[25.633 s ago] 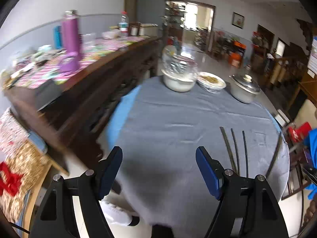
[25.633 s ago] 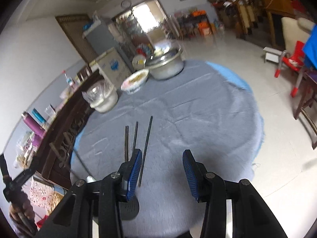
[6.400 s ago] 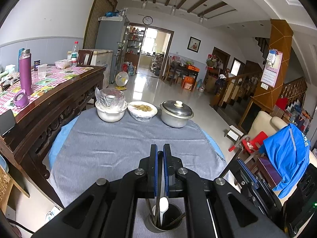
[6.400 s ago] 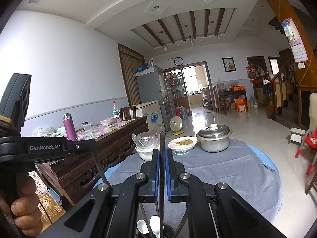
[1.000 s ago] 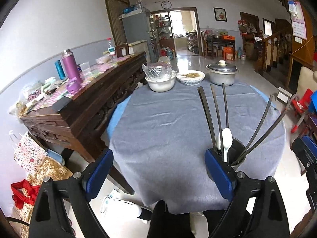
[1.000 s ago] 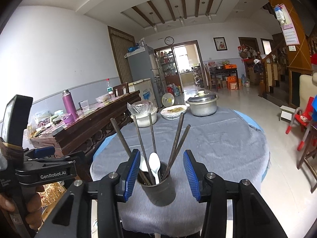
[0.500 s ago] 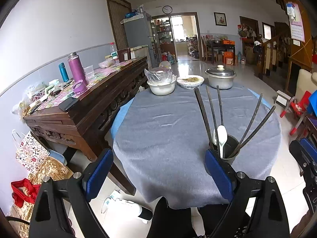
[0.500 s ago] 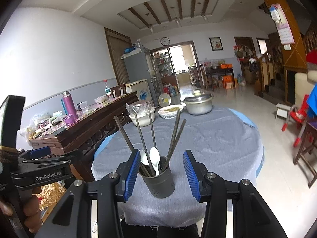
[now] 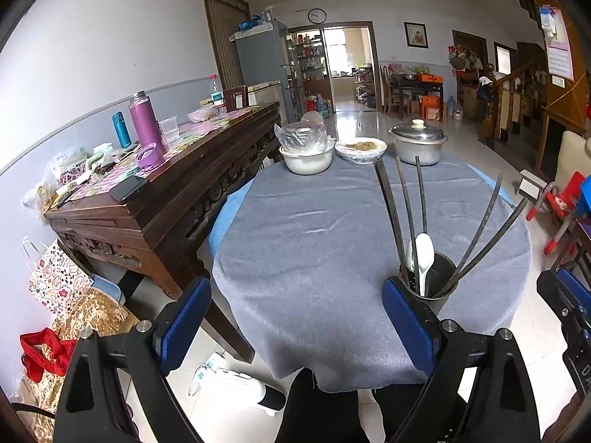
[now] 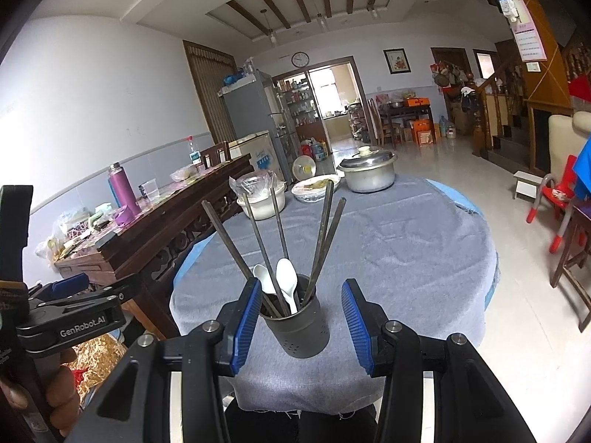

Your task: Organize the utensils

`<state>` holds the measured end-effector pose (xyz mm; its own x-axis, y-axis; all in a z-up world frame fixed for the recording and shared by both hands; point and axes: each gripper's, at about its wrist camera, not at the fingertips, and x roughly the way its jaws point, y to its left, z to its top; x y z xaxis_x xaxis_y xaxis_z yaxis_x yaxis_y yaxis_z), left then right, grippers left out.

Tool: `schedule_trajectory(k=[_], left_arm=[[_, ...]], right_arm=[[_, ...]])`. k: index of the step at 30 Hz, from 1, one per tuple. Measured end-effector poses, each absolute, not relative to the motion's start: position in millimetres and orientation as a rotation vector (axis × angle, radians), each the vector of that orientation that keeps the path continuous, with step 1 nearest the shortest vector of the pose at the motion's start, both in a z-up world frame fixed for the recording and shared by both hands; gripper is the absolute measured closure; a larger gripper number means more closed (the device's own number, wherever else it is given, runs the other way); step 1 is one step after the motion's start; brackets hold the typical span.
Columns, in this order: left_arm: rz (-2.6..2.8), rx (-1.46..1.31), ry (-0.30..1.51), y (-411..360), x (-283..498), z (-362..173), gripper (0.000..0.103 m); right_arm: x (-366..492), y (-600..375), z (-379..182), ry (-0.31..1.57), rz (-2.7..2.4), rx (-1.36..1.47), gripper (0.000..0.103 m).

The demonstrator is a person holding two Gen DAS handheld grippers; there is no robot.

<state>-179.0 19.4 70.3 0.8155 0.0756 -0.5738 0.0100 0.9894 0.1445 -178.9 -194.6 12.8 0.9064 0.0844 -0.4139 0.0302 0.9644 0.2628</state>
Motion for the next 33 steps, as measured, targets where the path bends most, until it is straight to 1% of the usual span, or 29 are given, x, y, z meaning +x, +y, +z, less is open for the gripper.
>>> schedule_trajectory(k=[33], left_arm=[[0.029,0.069,0.64,46.9,-160.9,57.5,0.01]], right_arm=[[-153.1,-167.0,7.3,0.484,0.034,0.212,0.055]])
